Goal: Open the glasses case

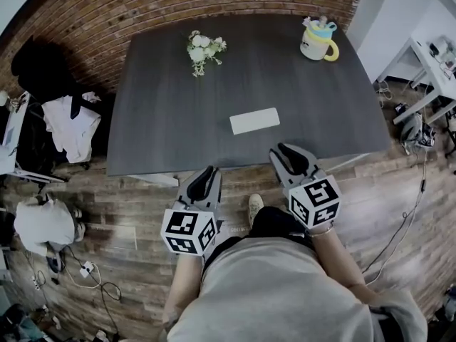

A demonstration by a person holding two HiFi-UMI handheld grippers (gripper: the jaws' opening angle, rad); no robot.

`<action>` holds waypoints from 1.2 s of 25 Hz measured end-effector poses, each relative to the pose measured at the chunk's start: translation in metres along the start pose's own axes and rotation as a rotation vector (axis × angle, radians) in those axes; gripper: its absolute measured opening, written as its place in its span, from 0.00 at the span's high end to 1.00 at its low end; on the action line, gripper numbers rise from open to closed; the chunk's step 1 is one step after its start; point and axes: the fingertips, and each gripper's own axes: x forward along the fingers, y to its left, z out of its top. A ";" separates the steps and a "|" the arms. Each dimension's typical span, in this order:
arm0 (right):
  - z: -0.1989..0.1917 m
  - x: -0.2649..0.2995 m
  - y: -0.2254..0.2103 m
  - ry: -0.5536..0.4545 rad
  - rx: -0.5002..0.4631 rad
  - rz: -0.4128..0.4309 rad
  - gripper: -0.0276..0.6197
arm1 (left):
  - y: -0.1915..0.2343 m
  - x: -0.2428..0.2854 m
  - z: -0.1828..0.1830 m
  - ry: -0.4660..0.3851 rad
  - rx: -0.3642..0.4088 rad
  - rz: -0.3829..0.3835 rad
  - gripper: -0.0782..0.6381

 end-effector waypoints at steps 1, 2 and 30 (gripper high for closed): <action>0.005 0.008 -0.008 0.001 -0.006 0.004 0.81 | 0.005 0.012 0.005 -0.002 -0.002 0.004 0.82; 0.009 0.015 -0.015 0.004 -0.013 0.007 0.81 | 0.010 0.024 0.008 -0.001 -0.004 0.007 0.82; -0.021 0.070 -0.124 0.113 0.080 -0.006 0.82 | 0.025 0.155 -0.005 0.189 0.044 -0.022 0.82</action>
